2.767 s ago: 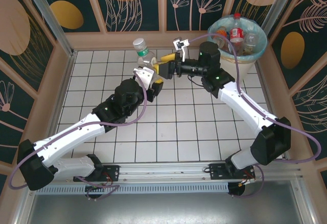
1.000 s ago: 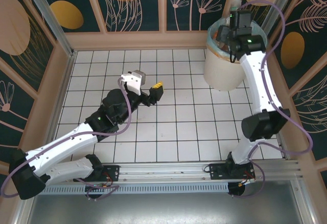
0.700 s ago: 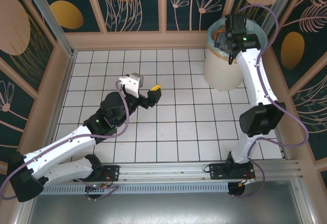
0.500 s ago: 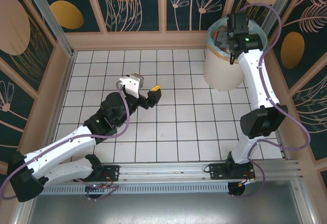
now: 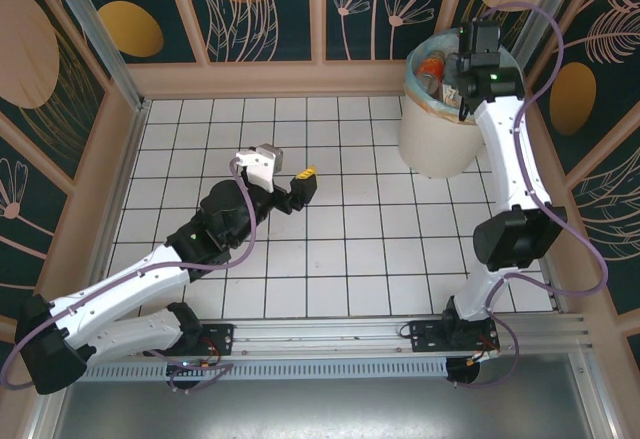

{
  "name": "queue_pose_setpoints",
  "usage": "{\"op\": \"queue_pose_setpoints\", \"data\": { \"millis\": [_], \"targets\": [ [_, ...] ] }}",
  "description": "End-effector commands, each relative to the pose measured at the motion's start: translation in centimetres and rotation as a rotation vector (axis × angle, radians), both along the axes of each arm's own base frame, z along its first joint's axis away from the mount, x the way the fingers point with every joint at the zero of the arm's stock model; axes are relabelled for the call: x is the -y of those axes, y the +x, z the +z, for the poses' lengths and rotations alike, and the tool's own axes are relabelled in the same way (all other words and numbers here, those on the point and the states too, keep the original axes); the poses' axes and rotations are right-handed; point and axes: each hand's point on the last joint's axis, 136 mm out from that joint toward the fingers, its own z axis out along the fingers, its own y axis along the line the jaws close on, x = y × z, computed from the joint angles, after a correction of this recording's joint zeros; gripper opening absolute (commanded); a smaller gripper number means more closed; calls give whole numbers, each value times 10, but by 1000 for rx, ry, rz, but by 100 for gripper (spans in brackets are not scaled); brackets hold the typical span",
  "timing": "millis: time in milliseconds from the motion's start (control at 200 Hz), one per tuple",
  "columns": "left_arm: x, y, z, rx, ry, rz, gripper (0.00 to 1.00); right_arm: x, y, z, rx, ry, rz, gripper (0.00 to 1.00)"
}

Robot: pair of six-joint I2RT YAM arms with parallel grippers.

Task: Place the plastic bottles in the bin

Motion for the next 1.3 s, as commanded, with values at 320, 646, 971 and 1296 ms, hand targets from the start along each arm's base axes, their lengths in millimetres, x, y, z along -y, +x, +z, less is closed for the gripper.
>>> {"op": "queue_pose_setpoints", "data": {
  "millis": [320,646,971,1296],
  "targets": [
    [-20,11,13,52,-17,135,85,-16,0,38,90,84,73,67],
    [-153,47,17,118,50,820,99,-45,-72,116,506,107,187,84],
    [-295,47,-66,71,69,1238,98,-55,-168,10,620,183,285,80],
    [-348,35,-154,-27,113,1341,98,-40,-169,-114,511,64,214,74]
  ]
}}
